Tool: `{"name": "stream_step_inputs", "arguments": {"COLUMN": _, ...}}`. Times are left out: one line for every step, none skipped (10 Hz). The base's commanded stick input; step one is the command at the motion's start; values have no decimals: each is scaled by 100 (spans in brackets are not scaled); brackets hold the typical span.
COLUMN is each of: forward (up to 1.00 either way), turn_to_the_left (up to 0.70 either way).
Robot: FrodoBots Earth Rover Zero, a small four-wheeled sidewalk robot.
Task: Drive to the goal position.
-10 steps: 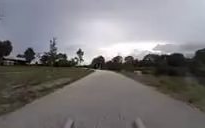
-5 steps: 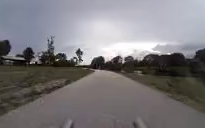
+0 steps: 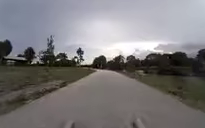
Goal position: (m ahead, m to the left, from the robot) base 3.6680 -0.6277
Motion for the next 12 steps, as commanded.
{"name": "stream_step_inputs", "arguments": {"forward": 100, "turn_to_the_left": 0}}
{"name": "stream_step_inputs", "arguments": {"forward": 100, "turn_to_the_left": 0}}
{"name": "stream_step_inputs", "arguments": {"forward": 100, "turn_to_the_left": 0}}
{"name": "stream_step_inputs", "arguments": {"forward": 100, "turn_to_the_left": 0}}
{"name": "stream_step_inputs", "arguments": {"forward": 100, "turn_to_the_left": 0}}
{"name": "stream_step_inputs", "arguments": {"forward": 100, "turn_to_the_left": 0}}
{"name": "stream_step_inputs", "arguments": {"forward": 100, "turn_to_the_left": 0}}
{"name": "stream_step_inputs", "arguments": {"forward": 100, "turn_to_the_left": 0}}
{"name": "stream_step_inputs", "arguments": {"forward": 100, "turn_to_the_left": 0}}
{"name": "stream_step_inputs", "arguments": {"forward": 100, "turn_to_the_left": 0}}
{"name": "stream_step_inputs", "arguments": {"forward": 100, "turn_to_the_left": 0}}
{"name": "stream_step_inputs", "arguments": {"forward": 100, "turn_to_the_left": 0}}
